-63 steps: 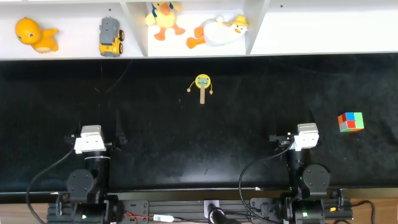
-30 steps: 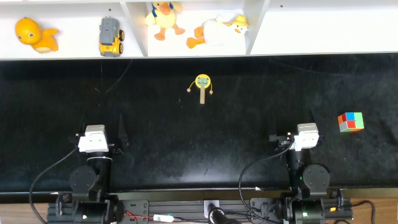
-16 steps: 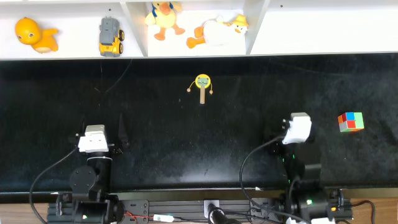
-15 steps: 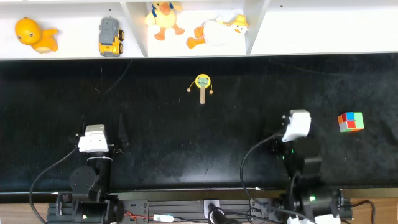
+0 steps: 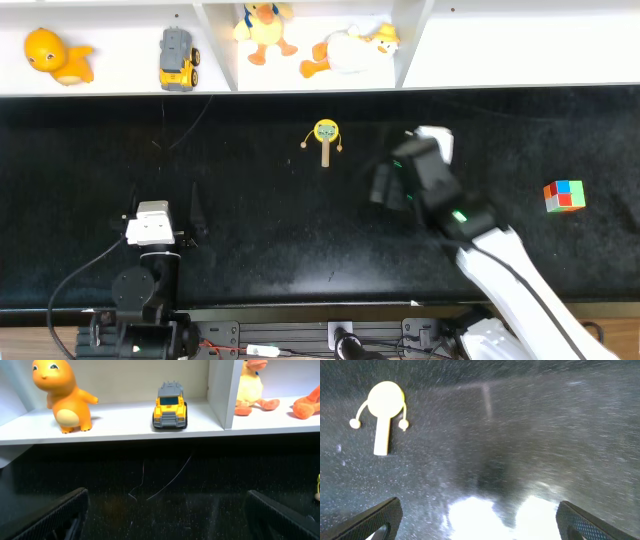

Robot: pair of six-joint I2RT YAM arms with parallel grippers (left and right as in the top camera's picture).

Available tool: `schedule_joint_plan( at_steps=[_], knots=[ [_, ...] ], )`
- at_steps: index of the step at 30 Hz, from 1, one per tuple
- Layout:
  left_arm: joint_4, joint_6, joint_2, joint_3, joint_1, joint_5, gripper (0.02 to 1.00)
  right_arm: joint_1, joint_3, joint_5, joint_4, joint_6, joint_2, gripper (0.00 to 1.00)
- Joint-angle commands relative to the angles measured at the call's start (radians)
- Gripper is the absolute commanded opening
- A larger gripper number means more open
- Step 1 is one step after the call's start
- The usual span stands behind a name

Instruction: Store Toys

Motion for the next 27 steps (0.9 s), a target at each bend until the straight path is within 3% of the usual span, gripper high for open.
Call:
schedule_joint_plan(
  at_steps=[1,6,15,27],
  knots=[
    [-0.002,-0.003,-0.010,-0.002,-0.004,0.000,0.998,0.084,0.157,-0.031,0.003,0.038,0.227,0.993],
    [-0.002,-0.003,-0.010,-0.002,-0.004,0.000,0.998,0.132,0.287,-0.098,0.004,0.049,0.420,0.996],
    [-0.002,-0.003,-0.010,-0.002,-0.004,-0.001,0.998,0.207,0.433,-0.095,-0.003,0.096,0.624,0.993],
    [-0.002,-0.003,-0.010,-0.002,-0.004,0.000,0.998,0.213,0.452,-0.053,-0.013,0.227,0.695,0.998]
  ],
)
